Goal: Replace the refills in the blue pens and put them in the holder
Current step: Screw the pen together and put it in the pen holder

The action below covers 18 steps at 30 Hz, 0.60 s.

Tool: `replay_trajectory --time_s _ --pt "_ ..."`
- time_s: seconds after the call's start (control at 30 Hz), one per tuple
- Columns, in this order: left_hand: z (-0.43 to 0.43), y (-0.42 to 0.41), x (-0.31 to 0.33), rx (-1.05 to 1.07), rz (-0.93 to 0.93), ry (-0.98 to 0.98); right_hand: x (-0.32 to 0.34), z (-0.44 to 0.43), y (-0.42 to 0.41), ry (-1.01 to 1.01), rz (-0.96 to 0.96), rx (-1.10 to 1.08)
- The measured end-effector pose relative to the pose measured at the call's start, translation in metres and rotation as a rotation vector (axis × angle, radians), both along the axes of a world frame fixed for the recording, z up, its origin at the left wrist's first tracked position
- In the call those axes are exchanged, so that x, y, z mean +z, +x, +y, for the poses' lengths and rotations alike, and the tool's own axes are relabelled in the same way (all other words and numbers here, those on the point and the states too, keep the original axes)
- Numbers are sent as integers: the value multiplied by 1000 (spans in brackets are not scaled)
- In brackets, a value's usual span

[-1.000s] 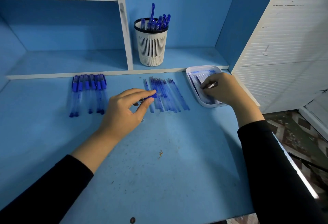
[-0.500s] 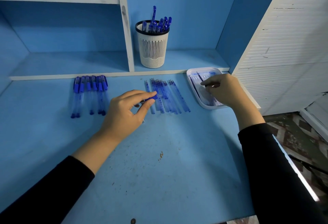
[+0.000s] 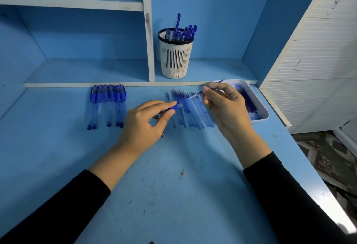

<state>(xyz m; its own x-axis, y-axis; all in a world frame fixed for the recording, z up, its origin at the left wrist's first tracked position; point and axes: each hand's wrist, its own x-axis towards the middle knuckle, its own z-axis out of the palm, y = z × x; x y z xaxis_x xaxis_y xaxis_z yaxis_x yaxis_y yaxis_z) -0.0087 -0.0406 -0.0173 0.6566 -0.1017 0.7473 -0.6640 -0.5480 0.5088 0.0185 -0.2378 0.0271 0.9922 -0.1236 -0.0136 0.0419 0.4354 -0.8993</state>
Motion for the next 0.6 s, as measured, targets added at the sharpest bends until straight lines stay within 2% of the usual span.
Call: replay_trajectory --time_s 0.43,0.6 --pt "0 1 1 5 -1 -24 -6 9 -4 -110 -44 -3" --pt "1 1 1 -2 9 -31 -5 10 -7 -230 -153 -70"
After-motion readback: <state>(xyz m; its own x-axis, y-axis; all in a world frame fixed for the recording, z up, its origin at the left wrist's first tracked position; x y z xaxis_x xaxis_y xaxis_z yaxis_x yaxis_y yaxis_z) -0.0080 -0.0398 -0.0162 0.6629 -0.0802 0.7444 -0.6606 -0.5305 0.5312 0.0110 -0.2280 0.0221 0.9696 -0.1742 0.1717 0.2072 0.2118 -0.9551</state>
